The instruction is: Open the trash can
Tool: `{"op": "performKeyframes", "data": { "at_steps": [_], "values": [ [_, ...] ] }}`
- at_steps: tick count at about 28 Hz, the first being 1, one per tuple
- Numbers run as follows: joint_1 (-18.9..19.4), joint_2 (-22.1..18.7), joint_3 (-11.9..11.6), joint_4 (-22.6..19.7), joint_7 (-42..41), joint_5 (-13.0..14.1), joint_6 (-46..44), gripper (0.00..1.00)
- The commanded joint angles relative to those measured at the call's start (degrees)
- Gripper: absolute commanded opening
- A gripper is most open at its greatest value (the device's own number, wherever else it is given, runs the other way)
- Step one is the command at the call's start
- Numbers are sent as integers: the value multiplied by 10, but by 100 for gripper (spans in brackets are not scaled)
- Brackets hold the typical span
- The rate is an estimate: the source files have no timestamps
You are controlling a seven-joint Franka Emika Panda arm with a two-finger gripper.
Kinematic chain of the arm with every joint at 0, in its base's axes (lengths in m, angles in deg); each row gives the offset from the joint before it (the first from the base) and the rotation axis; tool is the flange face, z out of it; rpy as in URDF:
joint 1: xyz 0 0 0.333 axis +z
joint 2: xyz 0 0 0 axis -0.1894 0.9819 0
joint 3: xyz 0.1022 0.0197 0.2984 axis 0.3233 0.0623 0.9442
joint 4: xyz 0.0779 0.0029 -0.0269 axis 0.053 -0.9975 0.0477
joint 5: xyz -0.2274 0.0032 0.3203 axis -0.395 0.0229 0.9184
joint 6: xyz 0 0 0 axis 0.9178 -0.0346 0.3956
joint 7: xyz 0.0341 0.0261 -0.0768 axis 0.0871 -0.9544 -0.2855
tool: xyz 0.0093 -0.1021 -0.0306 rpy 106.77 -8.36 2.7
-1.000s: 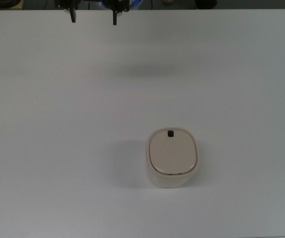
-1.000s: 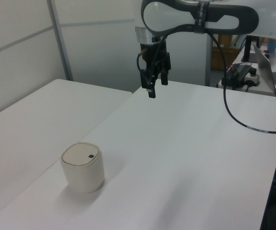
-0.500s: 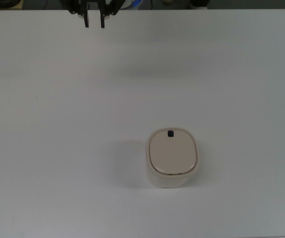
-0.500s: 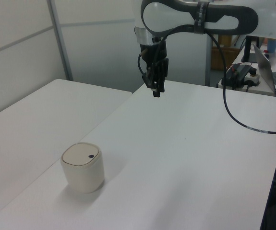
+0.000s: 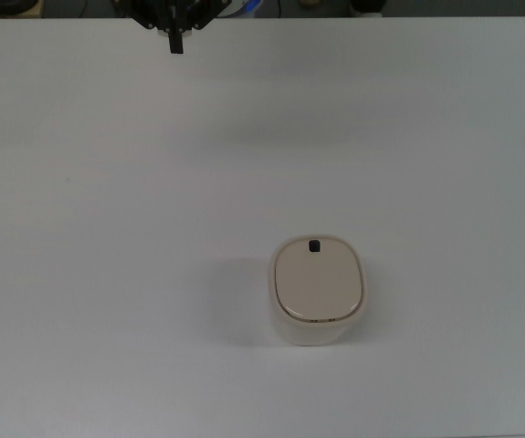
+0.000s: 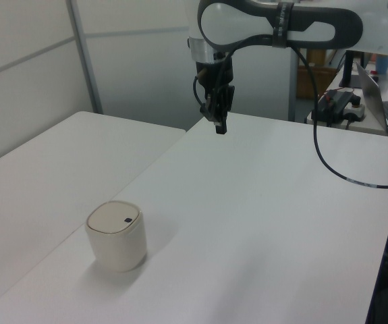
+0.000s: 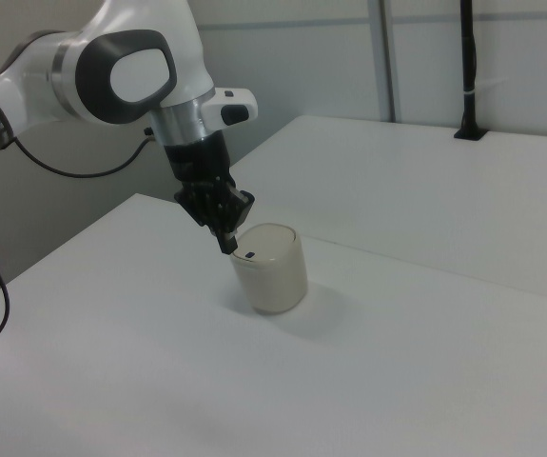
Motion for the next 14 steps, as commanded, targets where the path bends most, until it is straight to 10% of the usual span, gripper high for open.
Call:
{"op": "performKeyframes", "data": {
  "at_steps": [1, 14],
  "values": [
    [2, 10, 4, -8, -5, 19, 38, 0],
    [12, 82, 22, -8, -2, 42, 164, 0]
  ]
}}
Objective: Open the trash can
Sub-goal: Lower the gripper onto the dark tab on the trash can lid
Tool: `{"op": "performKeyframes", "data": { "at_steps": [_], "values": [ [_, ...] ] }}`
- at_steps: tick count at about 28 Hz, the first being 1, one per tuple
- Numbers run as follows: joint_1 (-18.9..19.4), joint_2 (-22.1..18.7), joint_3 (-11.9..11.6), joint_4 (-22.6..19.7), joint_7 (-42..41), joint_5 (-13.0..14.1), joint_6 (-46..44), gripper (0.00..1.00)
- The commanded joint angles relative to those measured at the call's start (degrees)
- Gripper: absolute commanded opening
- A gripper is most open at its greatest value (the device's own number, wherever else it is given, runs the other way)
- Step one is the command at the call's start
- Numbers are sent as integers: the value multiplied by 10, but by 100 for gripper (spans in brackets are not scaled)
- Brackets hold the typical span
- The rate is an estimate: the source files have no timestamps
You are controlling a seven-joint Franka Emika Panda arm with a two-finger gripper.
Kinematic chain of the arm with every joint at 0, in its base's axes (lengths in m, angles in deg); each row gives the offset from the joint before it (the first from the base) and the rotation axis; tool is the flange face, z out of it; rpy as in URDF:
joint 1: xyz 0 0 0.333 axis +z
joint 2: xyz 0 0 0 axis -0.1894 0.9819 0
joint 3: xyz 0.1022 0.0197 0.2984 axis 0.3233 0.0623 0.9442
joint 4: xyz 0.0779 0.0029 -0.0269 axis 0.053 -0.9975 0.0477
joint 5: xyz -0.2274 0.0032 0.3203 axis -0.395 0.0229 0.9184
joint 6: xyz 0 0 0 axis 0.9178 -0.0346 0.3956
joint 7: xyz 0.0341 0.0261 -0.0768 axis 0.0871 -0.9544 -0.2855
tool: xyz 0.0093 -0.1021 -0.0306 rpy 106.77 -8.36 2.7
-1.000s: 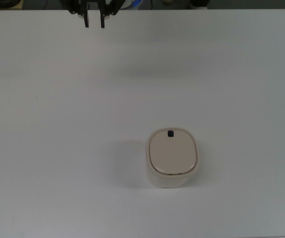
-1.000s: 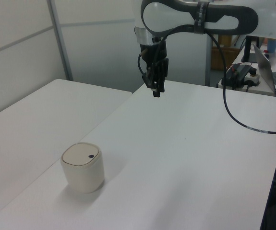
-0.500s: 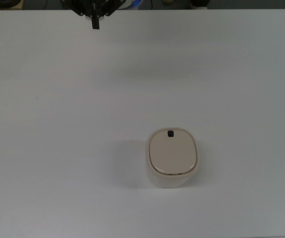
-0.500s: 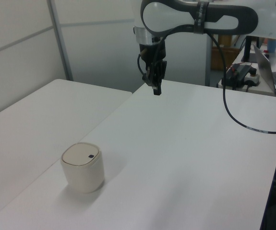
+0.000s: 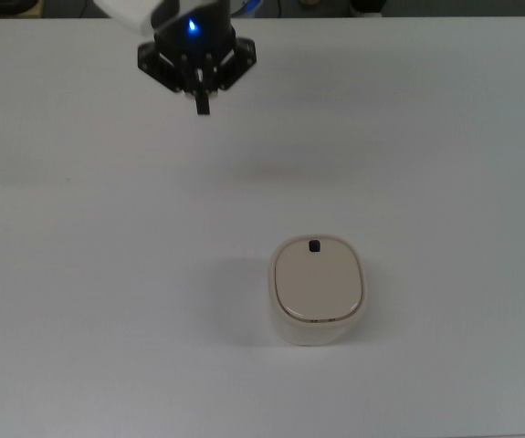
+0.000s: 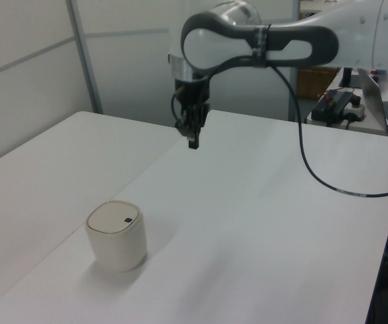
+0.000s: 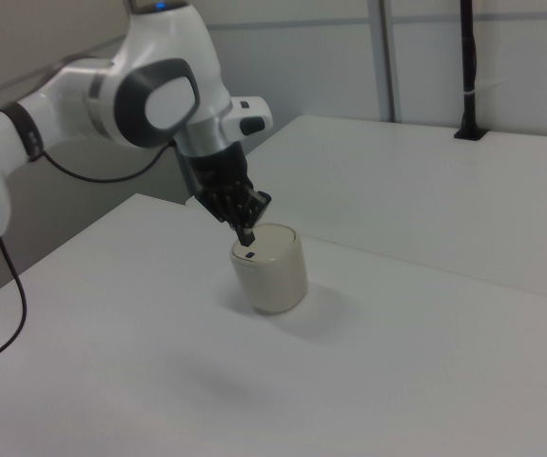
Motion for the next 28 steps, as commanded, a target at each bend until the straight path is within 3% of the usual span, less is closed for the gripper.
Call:
{"op": "performKeyframes", "data": {
  "at_steps": [1, 7, 18, 21, 28],
  "values": [
    [7, 41, 20, -5, 0, 8, 68, 0],
    [8, 78, 50, -4, 32, 4, 135, 0],
    [11, 121, 78, -3, 40, 2, 256, 0],
    [30, 139, 78, -2, 41, -5, 260, 0],
    [32, 158, 78, -2, 44, -10, 290, 0]
  ]
}}
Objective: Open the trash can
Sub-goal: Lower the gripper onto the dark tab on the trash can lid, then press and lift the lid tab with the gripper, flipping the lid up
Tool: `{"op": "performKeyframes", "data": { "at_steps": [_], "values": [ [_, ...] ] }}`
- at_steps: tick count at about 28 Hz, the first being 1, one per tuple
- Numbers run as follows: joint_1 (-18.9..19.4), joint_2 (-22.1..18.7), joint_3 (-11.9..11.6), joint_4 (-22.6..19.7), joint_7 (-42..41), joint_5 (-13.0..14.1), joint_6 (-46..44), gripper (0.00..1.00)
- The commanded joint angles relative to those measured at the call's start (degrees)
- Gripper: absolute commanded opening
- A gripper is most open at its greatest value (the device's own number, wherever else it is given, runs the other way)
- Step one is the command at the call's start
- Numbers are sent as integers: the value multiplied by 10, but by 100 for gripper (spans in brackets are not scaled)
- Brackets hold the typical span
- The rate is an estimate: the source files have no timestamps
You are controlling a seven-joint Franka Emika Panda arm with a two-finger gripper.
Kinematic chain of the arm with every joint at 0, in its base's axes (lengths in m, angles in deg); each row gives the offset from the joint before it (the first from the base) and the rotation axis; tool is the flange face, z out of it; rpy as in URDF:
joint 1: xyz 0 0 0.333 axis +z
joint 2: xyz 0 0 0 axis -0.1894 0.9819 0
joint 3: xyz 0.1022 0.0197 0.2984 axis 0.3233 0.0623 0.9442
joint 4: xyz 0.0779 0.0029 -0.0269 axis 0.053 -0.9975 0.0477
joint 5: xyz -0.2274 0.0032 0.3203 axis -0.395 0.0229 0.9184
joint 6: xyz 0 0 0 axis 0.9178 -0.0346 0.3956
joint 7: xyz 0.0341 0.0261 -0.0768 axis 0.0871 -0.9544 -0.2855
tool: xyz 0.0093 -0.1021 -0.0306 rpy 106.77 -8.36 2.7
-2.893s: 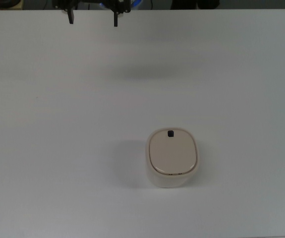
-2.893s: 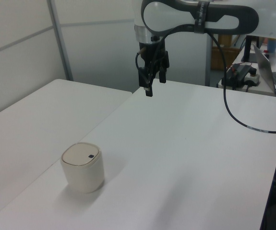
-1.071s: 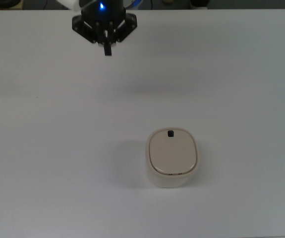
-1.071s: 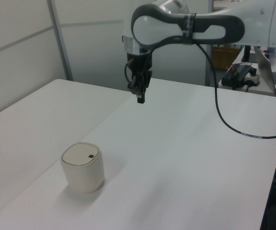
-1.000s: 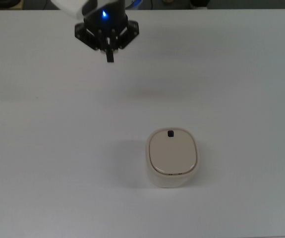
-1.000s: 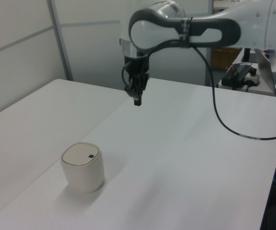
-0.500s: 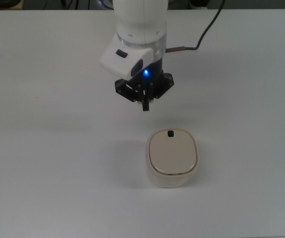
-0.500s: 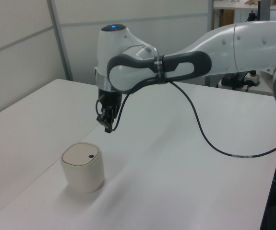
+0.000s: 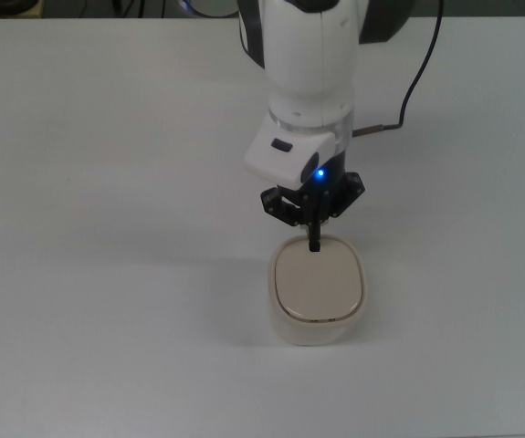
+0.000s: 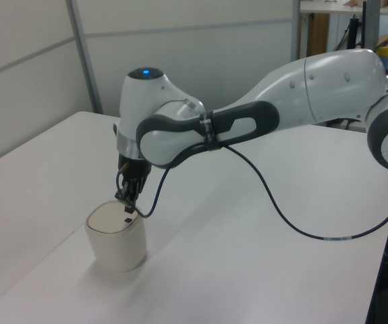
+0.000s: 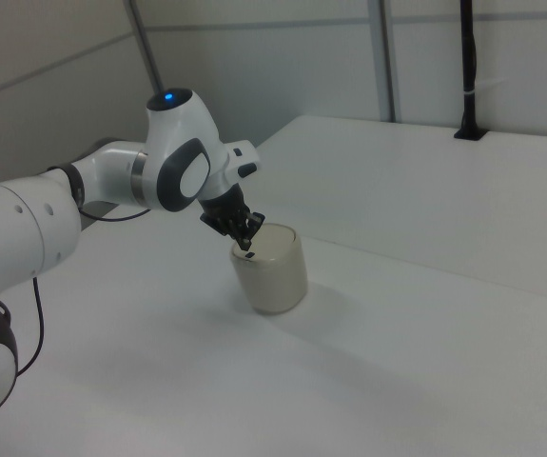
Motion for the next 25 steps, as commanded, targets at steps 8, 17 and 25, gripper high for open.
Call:
{"op": "performKeyframes", "data": {
  "at_steps": [8, 17, 25],
  "values": [
    [2, 21, -1, 0, 23, -11, 39, 0],
    [2, 36, -1, -4, 24, -29, 39, 0],
    [0, 15, -1, 1, 26, -15, 33, 0]
  ]
}}
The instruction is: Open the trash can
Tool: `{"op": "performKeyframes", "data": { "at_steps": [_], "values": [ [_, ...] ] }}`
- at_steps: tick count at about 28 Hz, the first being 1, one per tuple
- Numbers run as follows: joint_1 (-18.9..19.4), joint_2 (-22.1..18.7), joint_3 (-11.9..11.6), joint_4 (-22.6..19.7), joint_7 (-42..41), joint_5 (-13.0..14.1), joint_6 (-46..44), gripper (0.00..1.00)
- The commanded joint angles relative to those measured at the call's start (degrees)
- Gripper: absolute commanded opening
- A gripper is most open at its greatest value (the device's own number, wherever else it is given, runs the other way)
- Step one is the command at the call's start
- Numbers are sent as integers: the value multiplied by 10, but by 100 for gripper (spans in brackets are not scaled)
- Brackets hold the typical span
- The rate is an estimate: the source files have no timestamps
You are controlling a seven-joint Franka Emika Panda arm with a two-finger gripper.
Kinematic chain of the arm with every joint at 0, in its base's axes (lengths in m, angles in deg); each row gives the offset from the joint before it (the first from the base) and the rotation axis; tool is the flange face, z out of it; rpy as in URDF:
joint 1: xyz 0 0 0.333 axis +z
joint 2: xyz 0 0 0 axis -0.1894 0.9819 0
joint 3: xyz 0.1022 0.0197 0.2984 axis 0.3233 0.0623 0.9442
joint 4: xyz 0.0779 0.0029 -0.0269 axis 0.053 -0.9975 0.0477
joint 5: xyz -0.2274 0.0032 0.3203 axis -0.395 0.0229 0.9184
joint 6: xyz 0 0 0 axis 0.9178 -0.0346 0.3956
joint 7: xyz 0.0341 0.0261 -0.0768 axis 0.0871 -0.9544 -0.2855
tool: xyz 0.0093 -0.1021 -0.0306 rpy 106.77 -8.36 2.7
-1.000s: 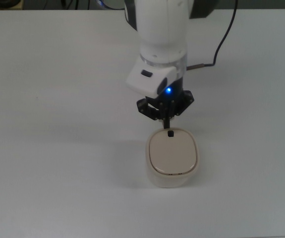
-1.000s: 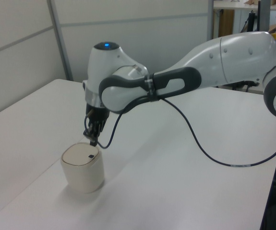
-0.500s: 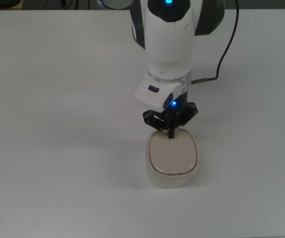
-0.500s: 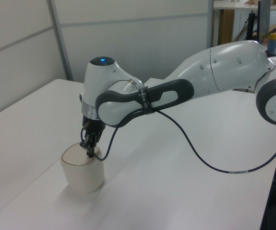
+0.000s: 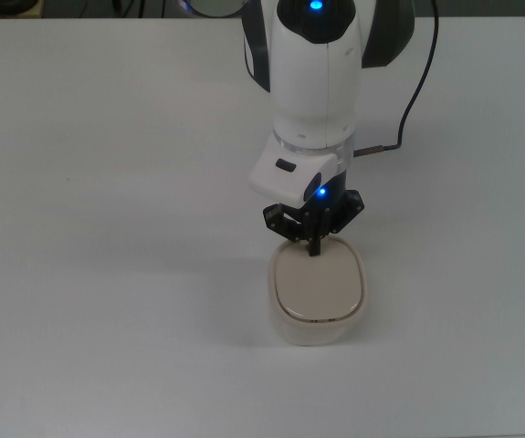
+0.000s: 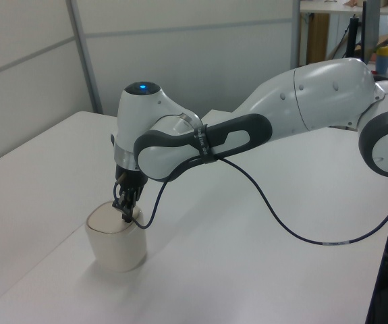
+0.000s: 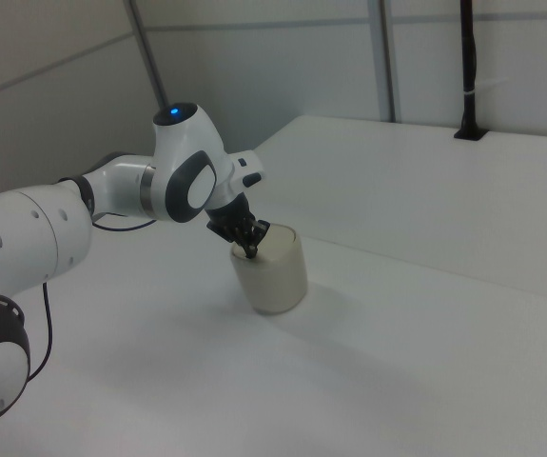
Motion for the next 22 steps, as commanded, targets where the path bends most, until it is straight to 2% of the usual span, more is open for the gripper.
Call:
{"op": "performKeyframes", "data": {
  "at_steps": [1, 8, 13, 22],
  "values": [
    [-3, -12, -1, -2, 15, 2, 7, 0],
    [-9, -62, -6, -2, 13, 34, -23, 0],
    [-21, -93, -6, -2, 12, 41, -48, 0],
    [-39, -146, -7, -2, 13, 47, -150, 0]
  ]
}}
